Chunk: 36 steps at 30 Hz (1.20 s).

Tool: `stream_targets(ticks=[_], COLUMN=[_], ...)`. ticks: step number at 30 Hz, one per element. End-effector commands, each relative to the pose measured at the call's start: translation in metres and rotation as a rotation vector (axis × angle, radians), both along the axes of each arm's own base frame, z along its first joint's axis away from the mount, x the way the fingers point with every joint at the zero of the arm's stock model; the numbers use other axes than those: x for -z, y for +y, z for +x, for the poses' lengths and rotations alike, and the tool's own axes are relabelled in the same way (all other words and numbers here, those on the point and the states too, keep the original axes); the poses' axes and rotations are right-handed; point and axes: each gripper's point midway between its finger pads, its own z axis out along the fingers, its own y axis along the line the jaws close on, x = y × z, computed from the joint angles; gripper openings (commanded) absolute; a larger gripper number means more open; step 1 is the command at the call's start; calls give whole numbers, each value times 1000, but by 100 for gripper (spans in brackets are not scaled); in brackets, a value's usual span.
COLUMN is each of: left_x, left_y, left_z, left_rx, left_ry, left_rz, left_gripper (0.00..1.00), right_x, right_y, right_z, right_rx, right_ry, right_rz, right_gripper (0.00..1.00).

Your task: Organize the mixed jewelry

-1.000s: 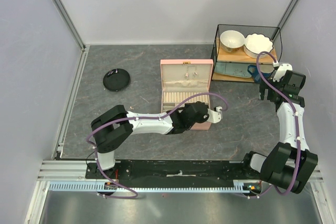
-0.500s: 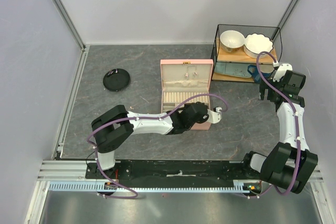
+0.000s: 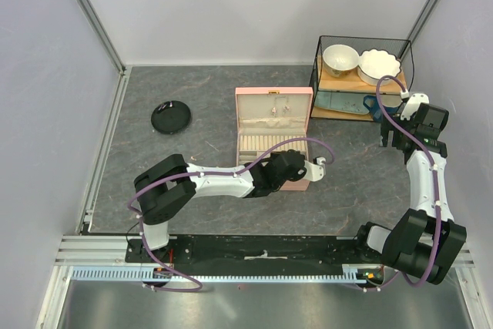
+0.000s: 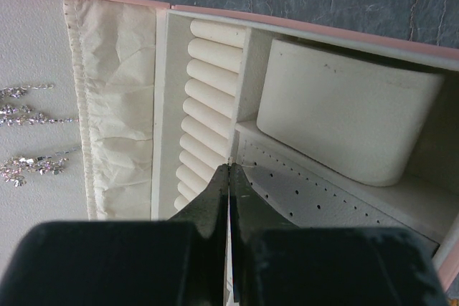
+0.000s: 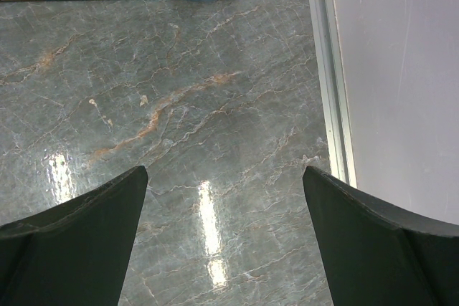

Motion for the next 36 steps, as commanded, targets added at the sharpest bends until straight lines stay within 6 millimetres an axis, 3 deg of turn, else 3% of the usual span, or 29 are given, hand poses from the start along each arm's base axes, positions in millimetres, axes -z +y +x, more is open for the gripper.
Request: stream_targets(ticks=[1, 36], left_x=[-12, -18], left_y=[-11, -14], left_z=[2, 6], left_rx=[12, 4], left_ry=[-32, -39], left_rz=[-40, -69], left_gripper=[2, 1], right_x=[-5, -3], right_y=[-1, 1], right_z=[4, 4], right_rx=[-10, -16], right_ry=[-33, -29], right_rz=[-4, 1], right_gripper=[98, 98])
